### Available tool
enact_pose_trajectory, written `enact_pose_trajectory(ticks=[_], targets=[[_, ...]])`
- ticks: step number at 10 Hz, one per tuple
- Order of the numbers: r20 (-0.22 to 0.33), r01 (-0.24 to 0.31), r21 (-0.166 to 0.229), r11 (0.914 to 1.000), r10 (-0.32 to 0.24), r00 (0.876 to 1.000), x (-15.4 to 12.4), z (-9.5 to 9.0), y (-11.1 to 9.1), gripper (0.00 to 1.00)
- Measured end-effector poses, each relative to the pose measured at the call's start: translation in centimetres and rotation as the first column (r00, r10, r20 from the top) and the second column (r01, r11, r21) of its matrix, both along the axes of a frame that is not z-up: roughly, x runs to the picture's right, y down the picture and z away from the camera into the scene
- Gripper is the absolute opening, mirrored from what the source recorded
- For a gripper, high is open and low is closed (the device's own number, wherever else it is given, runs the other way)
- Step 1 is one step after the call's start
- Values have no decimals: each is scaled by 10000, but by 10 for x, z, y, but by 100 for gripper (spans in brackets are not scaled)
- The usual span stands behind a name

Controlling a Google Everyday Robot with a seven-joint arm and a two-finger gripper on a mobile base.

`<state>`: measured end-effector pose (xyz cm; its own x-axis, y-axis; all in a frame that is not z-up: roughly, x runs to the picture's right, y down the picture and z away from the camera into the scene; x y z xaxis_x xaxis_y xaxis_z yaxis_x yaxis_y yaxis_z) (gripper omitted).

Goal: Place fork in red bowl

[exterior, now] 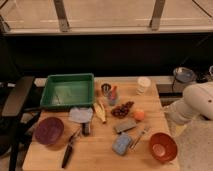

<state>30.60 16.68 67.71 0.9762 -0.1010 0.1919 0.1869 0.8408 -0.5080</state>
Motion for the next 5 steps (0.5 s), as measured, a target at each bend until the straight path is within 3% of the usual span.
enact_pose_trajectory(ticks=[2, 5], targets=[[-14, 221, 102, 9997, -221, 9998, 0, 0, -2, 75], [499, 1591, 436, 9863, -1612, 9857, -33, 12, -10, 75]])
